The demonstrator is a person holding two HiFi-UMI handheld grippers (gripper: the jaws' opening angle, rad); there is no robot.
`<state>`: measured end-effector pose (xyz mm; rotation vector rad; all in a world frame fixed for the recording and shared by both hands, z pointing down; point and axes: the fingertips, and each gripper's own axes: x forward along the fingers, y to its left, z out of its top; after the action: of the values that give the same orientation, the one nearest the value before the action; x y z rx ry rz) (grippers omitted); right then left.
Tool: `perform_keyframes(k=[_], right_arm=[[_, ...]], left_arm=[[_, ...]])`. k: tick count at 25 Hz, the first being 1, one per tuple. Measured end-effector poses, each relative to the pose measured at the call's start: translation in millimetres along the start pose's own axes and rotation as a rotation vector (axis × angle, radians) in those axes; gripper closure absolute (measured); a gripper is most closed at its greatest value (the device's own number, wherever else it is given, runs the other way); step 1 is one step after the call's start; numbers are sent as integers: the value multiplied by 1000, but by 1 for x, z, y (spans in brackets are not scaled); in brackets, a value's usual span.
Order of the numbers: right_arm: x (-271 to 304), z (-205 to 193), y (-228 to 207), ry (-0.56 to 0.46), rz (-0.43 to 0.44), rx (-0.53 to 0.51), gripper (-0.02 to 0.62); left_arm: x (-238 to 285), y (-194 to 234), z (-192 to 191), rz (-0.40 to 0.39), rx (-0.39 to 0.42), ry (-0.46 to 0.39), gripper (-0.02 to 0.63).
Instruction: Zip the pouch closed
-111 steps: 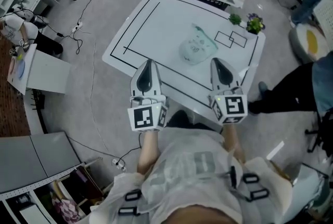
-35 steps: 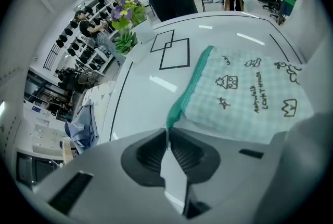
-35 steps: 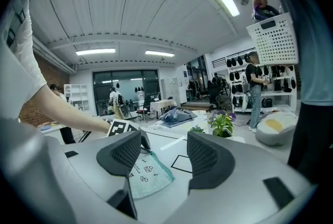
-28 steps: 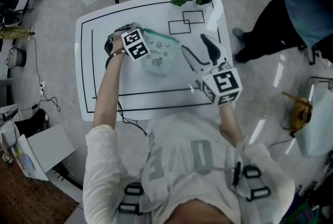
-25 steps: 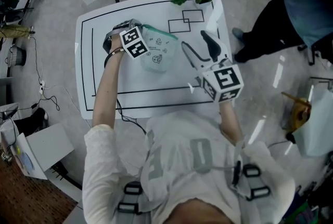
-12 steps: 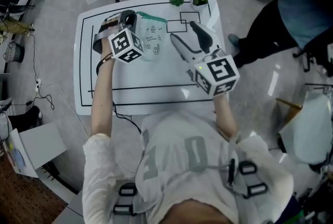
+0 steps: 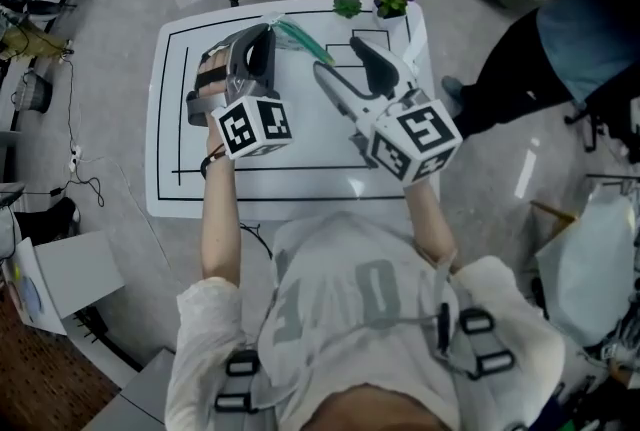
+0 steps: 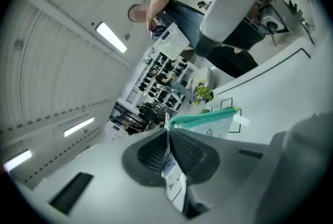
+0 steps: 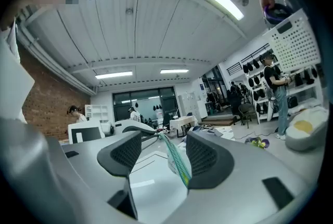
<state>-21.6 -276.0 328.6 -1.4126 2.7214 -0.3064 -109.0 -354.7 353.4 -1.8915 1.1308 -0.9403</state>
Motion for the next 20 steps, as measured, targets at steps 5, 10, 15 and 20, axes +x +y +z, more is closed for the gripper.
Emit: perform_keyframes(k=[5,10,15,20], right_arm=[[-1,-5,13,-4,64,104,325],[-6,-17,19,16,82,160,325],[-9,-23,27,11,102,247,367],[-7,-12,35,-21,167,390,413]], left_arm=[[-21,-11,4,53,-183,-36,586],[-52,-15,10,77,-369,-64,588],[-76,-17,21,112,-474,-110,586],[-82,-26,21,113,-493,-141,588]])
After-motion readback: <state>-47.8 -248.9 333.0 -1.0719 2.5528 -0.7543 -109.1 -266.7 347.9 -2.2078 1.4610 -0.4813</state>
